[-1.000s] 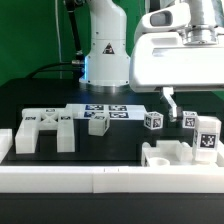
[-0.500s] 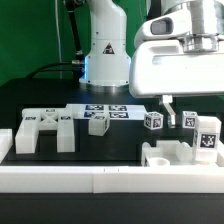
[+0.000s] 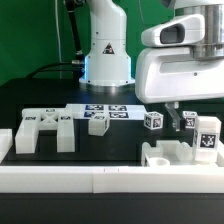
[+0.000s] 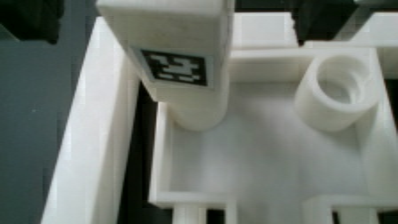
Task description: Assemble chair
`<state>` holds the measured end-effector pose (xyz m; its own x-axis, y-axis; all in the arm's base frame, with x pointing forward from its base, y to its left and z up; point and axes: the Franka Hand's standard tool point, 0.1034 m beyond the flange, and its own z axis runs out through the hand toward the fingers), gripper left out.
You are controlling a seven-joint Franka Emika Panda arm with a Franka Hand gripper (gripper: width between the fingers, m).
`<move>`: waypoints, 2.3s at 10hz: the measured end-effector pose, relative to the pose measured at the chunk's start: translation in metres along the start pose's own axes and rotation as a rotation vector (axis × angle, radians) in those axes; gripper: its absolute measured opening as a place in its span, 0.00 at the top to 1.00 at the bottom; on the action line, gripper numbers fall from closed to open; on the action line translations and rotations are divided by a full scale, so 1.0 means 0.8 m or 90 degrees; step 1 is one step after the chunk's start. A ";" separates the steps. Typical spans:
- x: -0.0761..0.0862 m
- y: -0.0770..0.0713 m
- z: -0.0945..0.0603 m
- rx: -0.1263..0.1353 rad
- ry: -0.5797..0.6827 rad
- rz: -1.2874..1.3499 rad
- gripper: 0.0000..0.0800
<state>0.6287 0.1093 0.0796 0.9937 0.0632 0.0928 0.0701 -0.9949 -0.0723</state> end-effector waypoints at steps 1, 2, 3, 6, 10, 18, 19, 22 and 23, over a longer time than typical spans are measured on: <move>0.001 0.001 0.001 -0.001 0.004 0.000 0.20; 0.000 0.001 0.001 -0.001 0.004 0.000 0.20; 0.000 0.001 0.001 -0.001 0.004 0.000 0.42; 0.000 0.001 0.002 -0.001 0.004 0.010 0.64; 0.000 0.000 0.002 0.001 0.003 0.120 0.64; 0.001 -0.006 0.003 0.011 0.009 0.583 0.64; 0.001 -0.006 0.003 0.011 0.009 0.601 0.64; 0.001 -0.006 0.003 0.011 0.009 0.595 0.54; 0.000 -0.006 0.004 0.008 0.007 0.575 0.36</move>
Offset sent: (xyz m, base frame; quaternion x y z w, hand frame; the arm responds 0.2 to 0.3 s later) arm 0.0000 0.0000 0.0000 0.0000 0.0000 0.0000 1.0000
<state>0.6290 0.1147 0.0771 0.6695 -0.7428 0.0054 -0.7356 -0.6641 -0.1334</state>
